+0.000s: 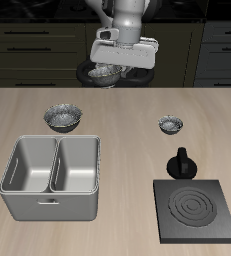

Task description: Place the medium-sized bowl inside the right compartment of the bowl drainer

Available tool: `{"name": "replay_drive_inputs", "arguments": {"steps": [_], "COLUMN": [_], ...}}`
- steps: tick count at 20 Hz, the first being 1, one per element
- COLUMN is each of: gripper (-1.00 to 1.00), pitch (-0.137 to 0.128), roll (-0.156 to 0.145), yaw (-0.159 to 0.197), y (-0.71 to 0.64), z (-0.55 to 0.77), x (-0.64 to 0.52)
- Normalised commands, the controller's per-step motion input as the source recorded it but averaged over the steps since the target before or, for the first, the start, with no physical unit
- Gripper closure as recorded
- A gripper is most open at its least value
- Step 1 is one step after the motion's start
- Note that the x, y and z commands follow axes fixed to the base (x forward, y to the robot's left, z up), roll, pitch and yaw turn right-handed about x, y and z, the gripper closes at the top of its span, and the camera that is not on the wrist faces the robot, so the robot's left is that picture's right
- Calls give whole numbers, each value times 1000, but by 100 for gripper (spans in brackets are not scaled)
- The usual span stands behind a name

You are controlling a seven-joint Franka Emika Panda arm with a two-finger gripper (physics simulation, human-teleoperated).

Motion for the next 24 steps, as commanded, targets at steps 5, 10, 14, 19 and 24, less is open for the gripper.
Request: {"name": "replay_drive_inputs", "arguments": {"steps": [5,10,14,19,24], "gripper": [100,100,100,100,100], "pitch": [13,26,13,36,15], "roll": [-12,-16,16,18,-3], "yaw": [-1,-11,9,0,8], "y": [-57,-101,-9,-169,-289], "z": [80,42,58,135,226], "x": [129,137,49,221,254]}}
